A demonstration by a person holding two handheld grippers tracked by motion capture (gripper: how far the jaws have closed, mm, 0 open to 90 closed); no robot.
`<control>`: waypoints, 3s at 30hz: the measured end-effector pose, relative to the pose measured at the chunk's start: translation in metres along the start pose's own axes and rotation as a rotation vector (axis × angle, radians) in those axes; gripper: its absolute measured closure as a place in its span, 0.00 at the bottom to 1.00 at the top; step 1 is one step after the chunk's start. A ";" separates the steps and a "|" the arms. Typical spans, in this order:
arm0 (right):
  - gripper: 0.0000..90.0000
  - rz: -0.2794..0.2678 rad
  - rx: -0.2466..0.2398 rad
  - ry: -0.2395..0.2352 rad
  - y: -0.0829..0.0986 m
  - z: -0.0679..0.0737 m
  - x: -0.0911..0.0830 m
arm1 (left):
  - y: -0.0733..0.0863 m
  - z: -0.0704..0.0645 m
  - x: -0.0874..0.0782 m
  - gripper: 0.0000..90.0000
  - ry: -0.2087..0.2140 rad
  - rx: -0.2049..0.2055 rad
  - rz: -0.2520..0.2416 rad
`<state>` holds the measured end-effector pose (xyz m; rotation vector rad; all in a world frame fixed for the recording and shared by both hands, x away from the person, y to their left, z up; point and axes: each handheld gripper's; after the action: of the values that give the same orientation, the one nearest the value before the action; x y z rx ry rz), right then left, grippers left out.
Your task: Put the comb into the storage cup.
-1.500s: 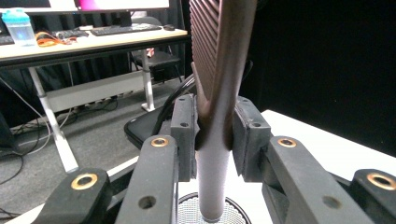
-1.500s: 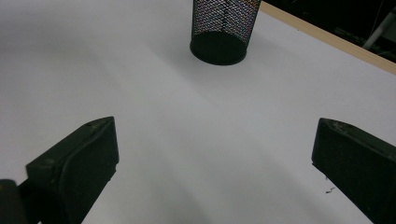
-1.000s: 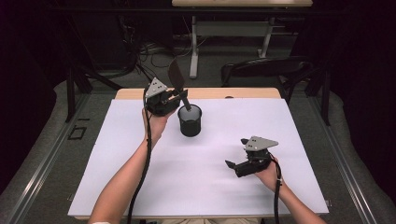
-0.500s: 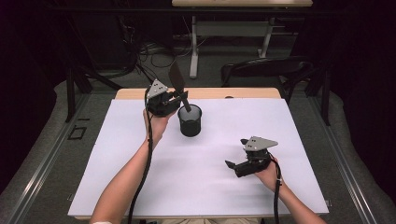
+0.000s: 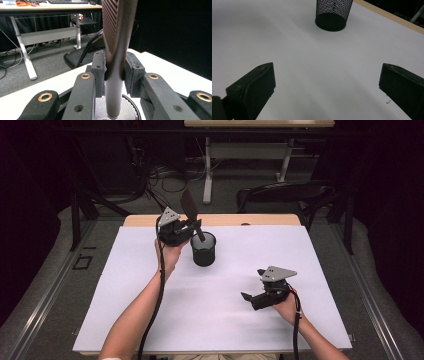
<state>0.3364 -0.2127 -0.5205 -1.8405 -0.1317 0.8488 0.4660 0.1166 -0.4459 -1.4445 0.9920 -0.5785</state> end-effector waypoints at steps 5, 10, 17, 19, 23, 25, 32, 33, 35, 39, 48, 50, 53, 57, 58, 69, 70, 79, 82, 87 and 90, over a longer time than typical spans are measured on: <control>0.00 0.003 0.001 -0.001 0.000 0.000 0.000 | 0.002 0.001 0.002 0.81 0.005 -0.011 -0.003; 0.00 0.004 0.001 -0.001 0.000 0.001 0.000 | 0.003 0.000 0.002 0.81 0.004 -0.010 -0.006; 0.00 0.006 -0.006 -0.004 0.000 0.000 0.001 | 0.004 0.001 0.003 0.81 -0.008 -0.021 -0.009; 0.00 0.007 -0.004 -0.005 0.000 0.001 0.000 | 0.004 0.001 0.004 0.81 -0.009 -0.026 -0.009; 0.00 0.006 -0.005 -0.004 0.000 0.000 0.001 | 0.005 0.001 0.005 0.81 -0.011 -0.027 -0.011; 0.00 0.005 -0.007 -0.003 0.000 0.000 0.001 | 0.005 0.002 0.005 0.81 -0.009 -0.030 -0.008; 0.00 0.008 -0.009 -0.002 0.000 0.000 0.000 | 0.008 0.003 0.008 0.81 -0.008 -0.040 -0.004; 0.00 0.009 -0.003 -0.003 0.000 0.000 0.000 | 0.008 0.003 0.008 0.81 -0.008 -0.040 -0.002; 0.00 0.010 -0.008 -0.002 0.000 0.000 0.000 | 0.009 0.003 0.009 0.81 -0.012 -0.042 -0.002; 0.00 0.011 -0.007 -0.003 0.000 0.001 0.000 | 0.011 0.005 0.010 0.81 -0.010 -0.053 0.000; 0.00 0.011 -0.007 -0.003 0.000 0.001 0.000 | 0.014 0.007 0.012 0.81 -0.016 -0.065 0.007; 0.00 0.012 -0.006 -0.003 0.000 0.001 0.000 | 0.015 0.007 0.012 0.81 -0.017 -0.068 0.007; 0.00 0.012 -0.007 -0.001 0.000 0.001 0.000 | 0.016 0.008 0.012 0.81 -0.017 -0.072 0.006; 0.00 0.013 -0.008 -0.001 0.000 0.001 0.000 | 0.017 0.008 0.013 0.81 -0.018 -0.077 0.009; 0.00 0.014 -0.009 -0.002 0.000 0.001 0.000 | 0.017 0.009 0.013 0.81 -0.017 -0.077 0.011; 0.00 0.012 -0.015 -0.002 -0.001 0.002 0.000 | 0.023 0.011 0.017 0.81 -0.024 -0.089 0.024; 0.00 0.011 -0.016 0.000 -0.001 0.002 0.000 | 0.024 0.011 0.017 0.81 -0.022 -0.089 0.026; 0.00 0.013 -0.016 -0.001 -0.001 0.002 0.000 | 0.030 0.012 0.020 0.81 -0.023 -0.096 0.048; 0.00 0.012 -0.015 0.001 -0.001 0.002 0.000 | 0.031 0.012 0.020 0.81 -0.023 -0.096 0.049; 0.00 0.012 -0.017 0.000 -0.001 0.002 0.000 | 0.033 0.013 0.021 0.81 -0.022 -0.106 0.057; 0.00 0.013 -0.017 0.001 -0.001 0.002 0.000 | 0.035 0.013 0.022 0.81 -0.021 -0.110 0.060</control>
<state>0.3359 -0.2108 -0.5206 -1.8597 -0.1267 0.8586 0.4802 0.1085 -0.4858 -1.5093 1.0606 -0.4707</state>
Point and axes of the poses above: each handheld gripper's, and its own axes: x roughly forward along the jaws, y roughly out of its underside, z roughly to its left, and after that the axes turned 14 degrees about y, right-handed
